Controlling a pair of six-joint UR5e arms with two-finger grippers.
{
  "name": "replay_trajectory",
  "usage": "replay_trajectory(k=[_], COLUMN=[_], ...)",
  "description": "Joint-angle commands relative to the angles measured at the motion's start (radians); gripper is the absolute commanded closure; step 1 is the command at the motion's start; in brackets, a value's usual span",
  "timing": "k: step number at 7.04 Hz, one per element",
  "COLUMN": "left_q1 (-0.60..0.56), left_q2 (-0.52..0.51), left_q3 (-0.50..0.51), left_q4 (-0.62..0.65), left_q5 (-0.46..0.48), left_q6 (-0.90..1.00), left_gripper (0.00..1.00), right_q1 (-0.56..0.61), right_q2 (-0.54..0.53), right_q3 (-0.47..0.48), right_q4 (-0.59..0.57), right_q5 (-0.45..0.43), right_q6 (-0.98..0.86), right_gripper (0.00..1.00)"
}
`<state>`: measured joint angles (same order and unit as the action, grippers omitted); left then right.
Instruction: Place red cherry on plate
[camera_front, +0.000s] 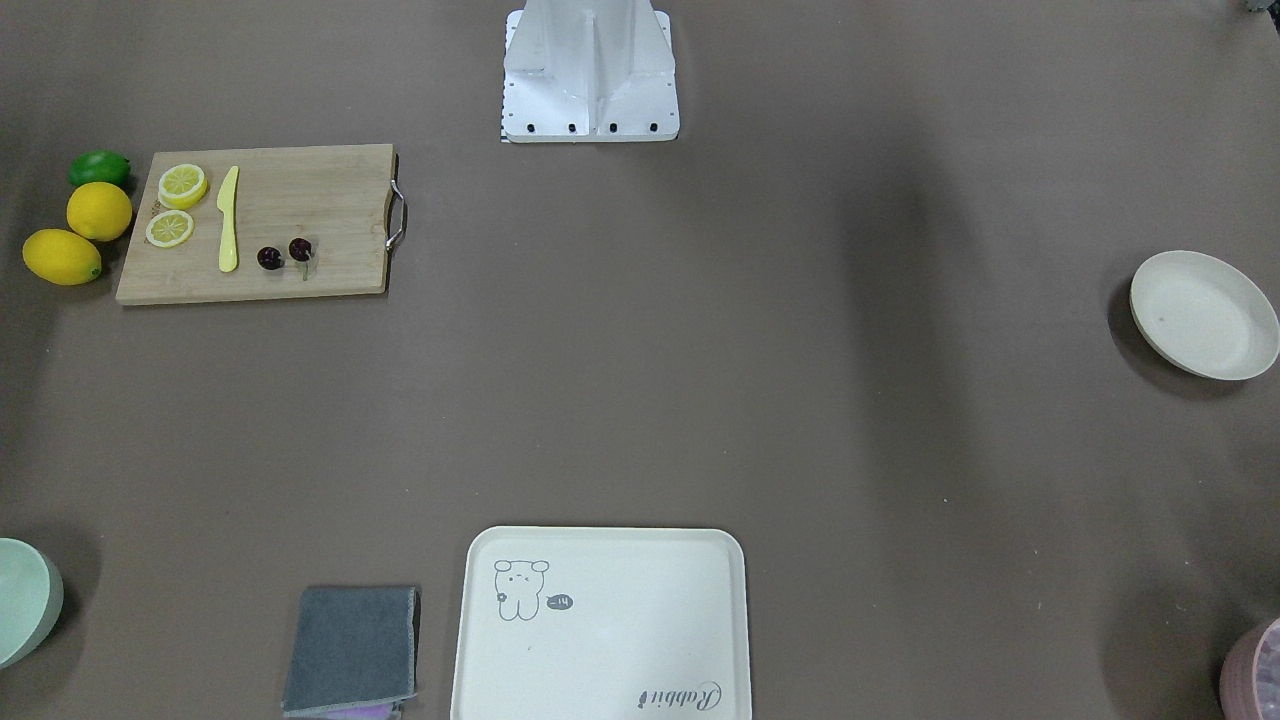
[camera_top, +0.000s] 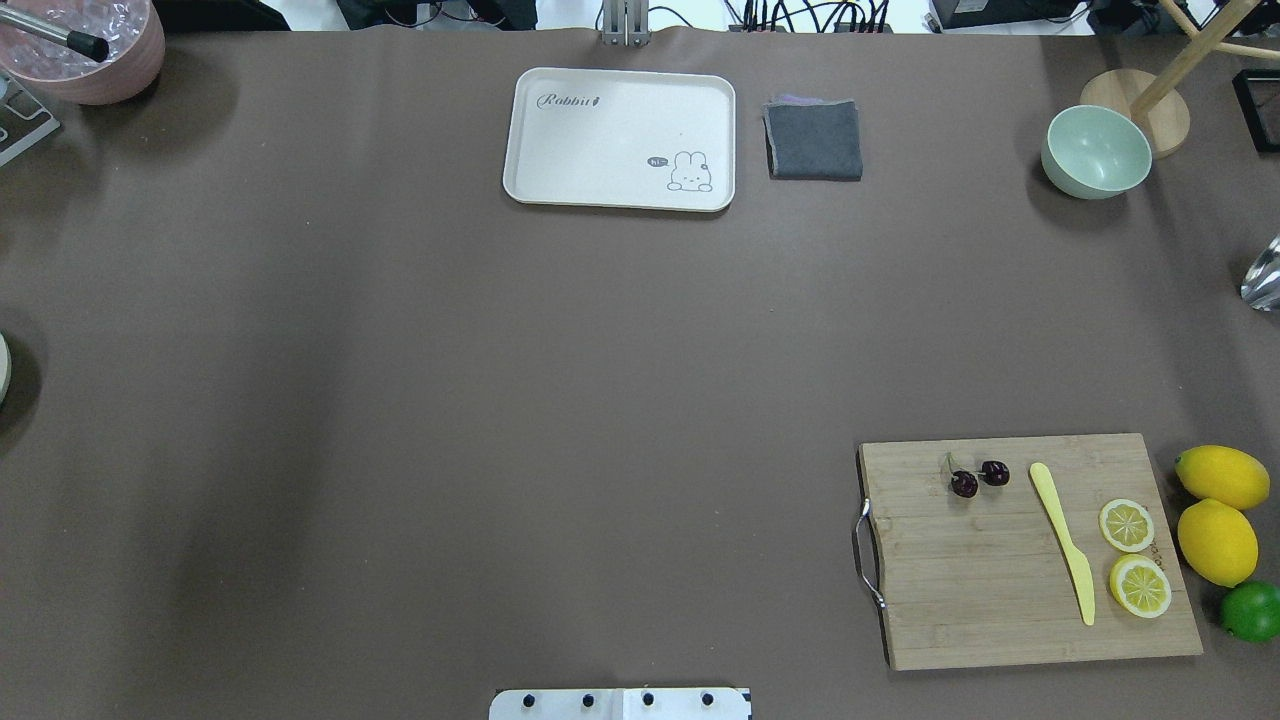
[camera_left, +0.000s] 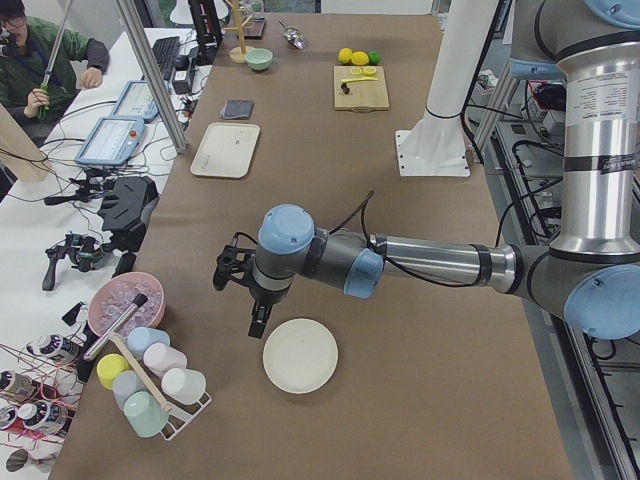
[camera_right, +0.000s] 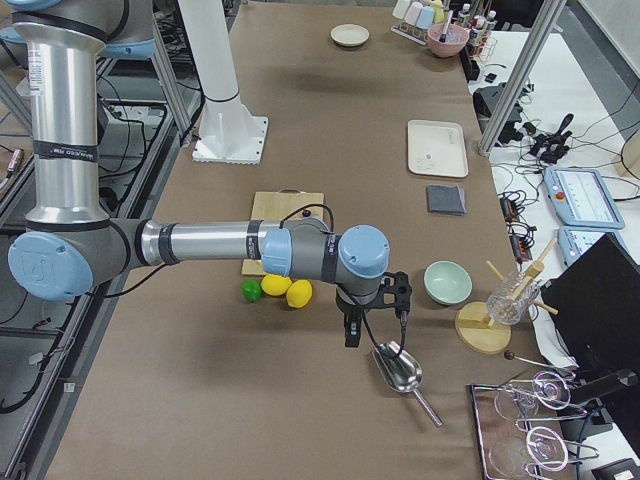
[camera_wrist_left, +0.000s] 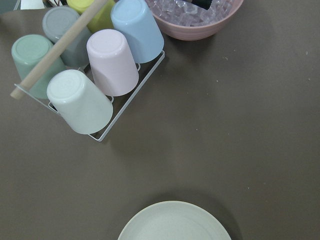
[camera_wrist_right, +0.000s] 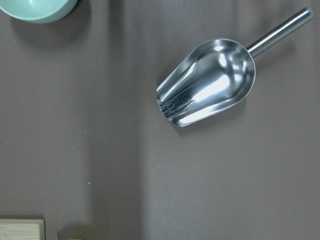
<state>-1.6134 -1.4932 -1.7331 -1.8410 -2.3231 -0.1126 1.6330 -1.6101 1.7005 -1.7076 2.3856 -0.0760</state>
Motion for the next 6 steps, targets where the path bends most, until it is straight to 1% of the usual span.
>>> replay_trajectory(k=[1,3,5,6], left_q1=[-0.002,0.000,0.000,0.000], left_q2=[0.005,0.005,0.005,0.008], left_q3=[0.001,0.007,0.012,0.012], left_q4=[0.002,0.002,0.002,0.002], left_q5=[0.010,0.011,0.011,0.013], left_q6=[0.002,0.002,0.002,0.002], left_gripper=[0.02,0.02,0.02,0.02], right_q1=[0.001,0.001,0.001,0.001], right_q2=[0.018,0.016,0.003,0.002], right_q3=[0.008,0.007,0.007,0.007], right_q4=[0.002,0.002,0.043,0.043], right_q5=[0.001,0.003,0.003,0.003], right_q6=[0.046,0.048,0.051,0.051], right_gripper=[0.00,0.00,0.00,0.00])
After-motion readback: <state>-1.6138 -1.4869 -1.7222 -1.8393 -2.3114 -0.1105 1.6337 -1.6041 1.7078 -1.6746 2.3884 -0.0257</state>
